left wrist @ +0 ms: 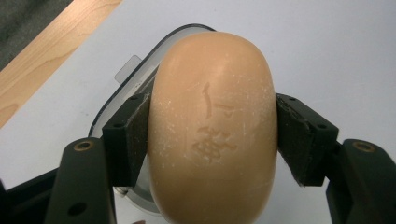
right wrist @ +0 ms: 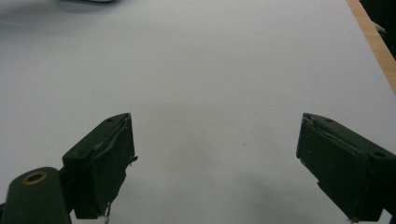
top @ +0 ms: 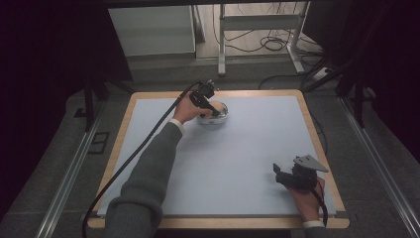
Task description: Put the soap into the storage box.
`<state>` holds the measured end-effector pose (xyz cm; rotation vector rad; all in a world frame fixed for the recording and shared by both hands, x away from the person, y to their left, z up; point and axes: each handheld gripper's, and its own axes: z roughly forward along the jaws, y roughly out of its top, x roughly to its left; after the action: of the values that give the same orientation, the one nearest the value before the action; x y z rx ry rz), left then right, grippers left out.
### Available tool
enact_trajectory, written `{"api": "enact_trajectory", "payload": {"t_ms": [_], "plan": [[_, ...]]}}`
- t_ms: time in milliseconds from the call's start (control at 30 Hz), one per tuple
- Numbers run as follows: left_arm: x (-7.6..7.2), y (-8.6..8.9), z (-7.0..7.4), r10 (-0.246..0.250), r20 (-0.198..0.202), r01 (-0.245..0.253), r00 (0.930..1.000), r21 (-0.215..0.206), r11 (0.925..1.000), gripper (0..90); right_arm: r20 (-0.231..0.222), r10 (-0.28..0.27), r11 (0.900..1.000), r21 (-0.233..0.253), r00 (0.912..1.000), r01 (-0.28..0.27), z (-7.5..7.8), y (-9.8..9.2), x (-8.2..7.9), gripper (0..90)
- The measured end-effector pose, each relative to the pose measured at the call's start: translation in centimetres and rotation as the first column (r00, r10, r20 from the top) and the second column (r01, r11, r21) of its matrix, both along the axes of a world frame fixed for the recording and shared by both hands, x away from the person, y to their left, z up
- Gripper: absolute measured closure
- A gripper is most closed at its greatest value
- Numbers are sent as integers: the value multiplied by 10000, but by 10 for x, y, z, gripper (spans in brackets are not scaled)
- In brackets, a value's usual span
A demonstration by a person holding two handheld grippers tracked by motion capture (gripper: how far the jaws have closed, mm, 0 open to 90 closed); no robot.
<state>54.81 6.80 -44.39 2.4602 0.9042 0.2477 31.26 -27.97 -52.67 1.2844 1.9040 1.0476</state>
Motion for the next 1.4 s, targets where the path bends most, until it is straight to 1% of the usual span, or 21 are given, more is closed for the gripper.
{"api": "enact_trajectory", "payload": {"t_ms": [267, 400, 667, 767, 833, 867, 900, 933, 967, 1067, 1133, 1200, 1267, 1300, 1400], "plan": [[5, 0, -10, 50, -159, -50, 9999, 30, 10000, 326, 15, -17, 10000, -74, 10000, 17, 0, 1, 0, 114], [6, -1, -12, 27, -201, -26, 9998, 69, 10000, 326, 27, -23, 10000, -77, 10000, 24, 0, 1, 0, 114], [9, -1, -17, 97, -276, -97, 9996, 4, 10000, 325, 23, -9, 10000, -87, 10000, 10, 0, 1, 0, 114], [10, -2, -20, 139, -382, -137, 9992, 51, 9999, 323, 29, -10, 9999, -108, 10000, 10, 0, 1, 0, 114], [10, -1, -21, 143, -345, -143, 9993, 3, 9999, 322, 29, -7, 9999, -112, 10000, 8, 0, 1, 0, 114], [9, 0, -18, 89, -414, -102, 9991, -314, 9995, 315, 35, -9, 9999, -103, 10000, 10, 0, 1, 0, 114], [7, -1, -16, 66, -393, -83, 9992, -419, 9991, 303, 27, -7, 9999, -104, 10000, 7, 0, 1, 0, 114], [7, -1, -16, 66, -393, -83, 9992, -419, 9991, 296, 27, -7, 9999, -104, 10000, 7, 0, 1, 0, 114], [5, 0, -12, 44, -302, -55, 9995, -392, 9992, 292, 14, -11, 9999, -106, 10000, 11, 0, 1, 0, 114], [3, 0, -9, -6, -292, -6, 9996, -414, 9991, 283, 16, -11, 9999, -136, 10000, 11, 0, 1, 0, 114], [-3, 2, -5, -61, -140, 54, 9999, -475, 9989, 278, 17, -17, 9999, -126, 10000, 17, 0, 2, 0, 114], [-5, 2, -4, -68, -114, 62, 9999, -515, 9987, 271, 33, -19, 9999, -143, 10000, 20, 0, 2, 0, 114], [-11, 6, -1, -114, -47, 111, 9999, -544, 9985, 264, 37, -18, 9999, -164, 10000, 18, 0, 2, 0, 114], [-11, 6, -1, -114, -47, 111, 9999, -544, 9985, 260, 41, -19, 9999, -169, 10000, 20, 0, 2, 0, 114], [-20, 13, 2, -114, 137, 121, 9998, -569, 9983, 251, 25, -31, 9999, -162, 10000, 31, 0, 2, 0, 114]]}}
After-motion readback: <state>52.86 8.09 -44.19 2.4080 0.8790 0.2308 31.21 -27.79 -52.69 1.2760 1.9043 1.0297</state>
